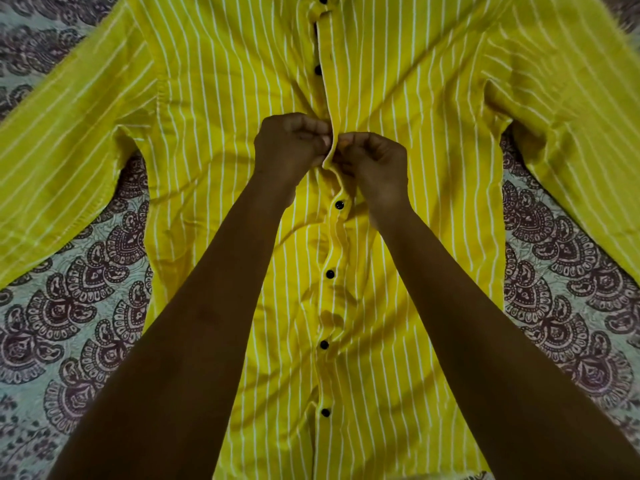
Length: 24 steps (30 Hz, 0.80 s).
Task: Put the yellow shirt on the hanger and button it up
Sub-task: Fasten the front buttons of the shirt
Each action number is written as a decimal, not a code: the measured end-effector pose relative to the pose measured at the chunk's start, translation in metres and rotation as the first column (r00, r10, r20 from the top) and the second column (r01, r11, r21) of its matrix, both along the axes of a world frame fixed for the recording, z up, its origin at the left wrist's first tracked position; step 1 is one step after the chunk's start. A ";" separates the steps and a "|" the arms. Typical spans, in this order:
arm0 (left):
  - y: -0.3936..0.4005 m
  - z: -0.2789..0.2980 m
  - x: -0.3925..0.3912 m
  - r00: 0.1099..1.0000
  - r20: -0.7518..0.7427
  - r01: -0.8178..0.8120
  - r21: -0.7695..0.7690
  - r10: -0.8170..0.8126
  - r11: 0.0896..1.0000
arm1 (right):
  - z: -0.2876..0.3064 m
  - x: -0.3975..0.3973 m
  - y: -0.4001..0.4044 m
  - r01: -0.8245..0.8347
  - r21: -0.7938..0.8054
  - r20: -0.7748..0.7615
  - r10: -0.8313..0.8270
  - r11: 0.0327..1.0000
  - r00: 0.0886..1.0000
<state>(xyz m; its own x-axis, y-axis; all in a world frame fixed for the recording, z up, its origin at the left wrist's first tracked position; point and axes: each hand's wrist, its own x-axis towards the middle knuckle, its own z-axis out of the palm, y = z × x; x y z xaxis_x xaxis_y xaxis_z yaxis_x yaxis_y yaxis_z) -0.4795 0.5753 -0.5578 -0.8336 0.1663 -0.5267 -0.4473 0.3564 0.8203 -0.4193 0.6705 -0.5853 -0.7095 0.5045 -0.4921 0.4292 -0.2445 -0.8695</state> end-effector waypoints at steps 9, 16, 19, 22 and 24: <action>0.003 -0.001 0.003 0.993 -0.121 -0.015 -0.113 0.001 0.993 | -0.009 0.003 -0.002 -0.029 0.033 -0.047 0.031 0.999 0.998; 0.006 -0.005 0.007 0.988 -0.151 -0.032 -0.155 0.008 0.987 | -0.011 0.001 -0.001 0.001 0.060 -0.045 0.001 0.998 0.999; 0.005 -0.005 0.007 0.990 -0.142 -0.013 -0.135 -0.006 0.991 | -0.012 0.000 -0.001 0.000 0.077 -0.045 0.003 0.997 0.999; 0.004 -0.004 0.008 0.989 -0.147 -0.003 -0.109 -0.013 0.994 | -0.011 0.003 -0.001 -0.005 0.061 -0.073 0.010 0.998 0.997; 0.005 -0.001 0.008 0.988 -0.151 0.009 -0.101 -0.024 0.995 | -0.009 0.004 0.000 -0.007 0.051 -0.086 0.012 0.999 0.996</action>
